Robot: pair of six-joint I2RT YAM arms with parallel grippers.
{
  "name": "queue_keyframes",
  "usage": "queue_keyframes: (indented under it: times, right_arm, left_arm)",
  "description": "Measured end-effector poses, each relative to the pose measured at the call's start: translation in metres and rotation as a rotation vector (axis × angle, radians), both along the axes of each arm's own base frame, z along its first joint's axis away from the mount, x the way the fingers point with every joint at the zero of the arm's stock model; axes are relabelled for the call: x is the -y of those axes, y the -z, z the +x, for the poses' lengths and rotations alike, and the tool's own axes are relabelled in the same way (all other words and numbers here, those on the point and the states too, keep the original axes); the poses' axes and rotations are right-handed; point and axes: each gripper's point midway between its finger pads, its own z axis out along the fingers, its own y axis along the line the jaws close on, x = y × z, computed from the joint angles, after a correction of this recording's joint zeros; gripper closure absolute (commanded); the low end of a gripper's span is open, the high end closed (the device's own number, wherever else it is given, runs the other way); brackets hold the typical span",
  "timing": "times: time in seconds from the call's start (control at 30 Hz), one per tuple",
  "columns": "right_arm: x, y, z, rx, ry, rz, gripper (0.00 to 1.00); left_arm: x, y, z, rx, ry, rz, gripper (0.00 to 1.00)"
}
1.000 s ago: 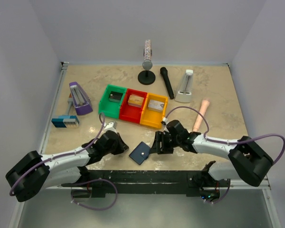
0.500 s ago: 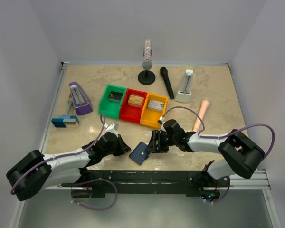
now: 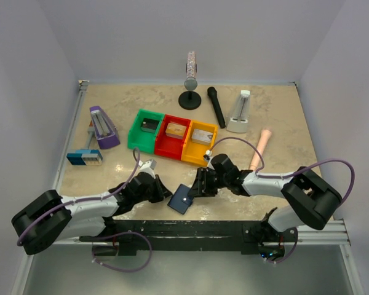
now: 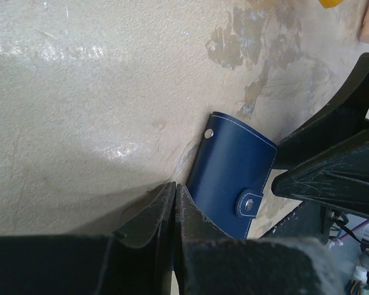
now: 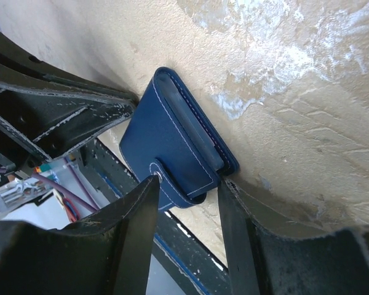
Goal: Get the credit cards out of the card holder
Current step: Pick up the card holder from the center of the board.
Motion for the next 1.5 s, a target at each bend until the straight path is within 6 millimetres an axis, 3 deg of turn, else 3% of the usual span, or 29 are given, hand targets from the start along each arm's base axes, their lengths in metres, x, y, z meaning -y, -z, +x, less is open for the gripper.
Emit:
queue_keyframes:
  times: [0.67, 0.8, 0.87, 0.9, 1.33, 1.5]
  right_arm:
    - [-0.007, 0.003, 0.012, 0.001, 0.020, 0.020, 0.69]
    - [-0.006, 0.004, 0.013, -0.001, 0.025, 0.017, 0.78]
    - [-0.006, 0.004, 0.013, -0.001, 0.025, 0.017, 0.88]
    - [-0.006, 0.005, 0.013, -0.001, 0.026, 0.016, 0.99]
    - [-0.003, 0.005, 0.007, -0.003, 0.022, 0.043, 1.00]
    - [-0.004, -0.005, 0.005, 0.020, 0.008, 0.070, 1.00]
  left_arm:
    - [0.011, 0.000, -0.003, -0.007, 0.023, -0.009, 0.93]
    - [0.011, 0.001, -0.004, -0.008, 0.023, -0.007, 0.93]
    - [0.011, 0.001, -0.004, -0.008, 0.023, -0.007, 0.93]
    - [0.011, 0.001, -0.004, -0.008, 0.023, -0.007, 0.93]
    - [0.010, 0.000, -0.003, -0.002, 0.007, -0.023, 0.93]
    - [0.006, -0.002, -0.006, 0.000, 0.001, -0.013, 0.86]
